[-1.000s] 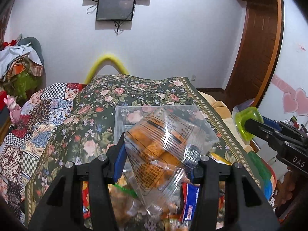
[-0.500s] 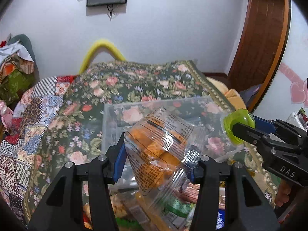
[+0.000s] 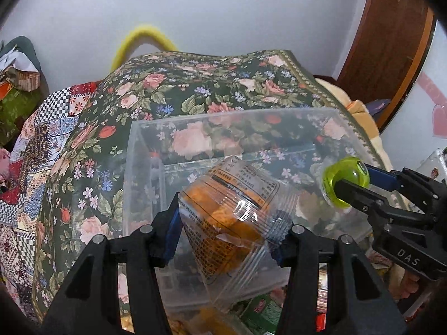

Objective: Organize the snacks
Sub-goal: 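Carry the cookie bag and green jar into the clear box and release both, then grasp the red snack bag with the left tool while the right tool grasps the cracker block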

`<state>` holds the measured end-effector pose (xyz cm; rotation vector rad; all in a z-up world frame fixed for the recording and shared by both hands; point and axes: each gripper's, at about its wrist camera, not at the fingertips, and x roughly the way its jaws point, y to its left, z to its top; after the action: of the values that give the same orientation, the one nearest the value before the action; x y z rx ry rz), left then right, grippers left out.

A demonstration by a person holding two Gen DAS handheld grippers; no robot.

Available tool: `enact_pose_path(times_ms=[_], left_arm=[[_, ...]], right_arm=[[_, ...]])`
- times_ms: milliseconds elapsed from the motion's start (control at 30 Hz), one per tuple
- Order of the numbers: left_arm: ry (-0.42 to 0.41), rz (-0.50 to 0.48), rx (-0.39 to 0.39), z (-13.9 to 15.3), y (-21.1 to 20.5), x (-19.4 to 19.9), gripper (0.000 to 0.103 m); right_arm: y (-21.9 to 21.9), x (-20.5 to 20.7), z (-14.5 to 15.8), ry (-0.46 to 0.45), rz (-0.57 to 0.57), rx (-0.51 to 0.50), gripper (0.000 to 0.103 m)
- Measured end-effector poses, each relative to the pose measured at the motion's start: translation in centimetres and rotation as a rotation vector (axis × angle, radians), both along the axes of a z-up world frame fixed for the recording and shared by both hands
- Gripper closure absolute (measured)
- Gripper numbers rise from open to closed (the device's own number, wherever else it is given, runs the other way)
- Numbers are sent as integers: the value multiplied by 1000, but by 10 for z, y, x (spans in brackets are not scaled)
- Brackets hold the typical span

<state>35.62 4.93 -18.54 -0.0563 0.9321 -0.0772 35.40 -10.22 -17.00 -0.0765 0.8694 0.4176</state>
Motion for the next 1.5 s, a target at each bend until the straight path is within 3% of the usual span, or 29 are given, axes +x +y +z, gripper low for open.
enact_pose_path(times_ms=[133, 233, 433, 667, 867, 1033, 1233, 1500], left_arm=[[12, -1, -7, -2, 0, 0, 48], [-5, -3, -9, 3, 1, -5, 45], [-85, -6, -21, 37, 4, -28, 38], [-183, -1, 8, 82, 14, -75, 34], [-214, 13, 60, 95, 34, -122, 25], [-173, 46, 75, 81, 57, -152, 21], [-68, 129, 88, 38, 93, -175, 21], [79, 263, 29, -26, 137, -178, 21]], right_arm=[[1, 1, -2, 19, 3, 2, 60], [0, -4, 8, -19, -2, -6, 60], [-1, -15, 32, -84, 5, -9, 58], [-13, -45, 58, -131, 2, 16, 54], [-32, -72, 62, -143, -27, 5, 49], [-54, -94, 51, -106, -62, -11, 42], [-77, -115, 27, -39, -116, -32, 33], [-89, -117, -12, 97, -159, -14, 33]])
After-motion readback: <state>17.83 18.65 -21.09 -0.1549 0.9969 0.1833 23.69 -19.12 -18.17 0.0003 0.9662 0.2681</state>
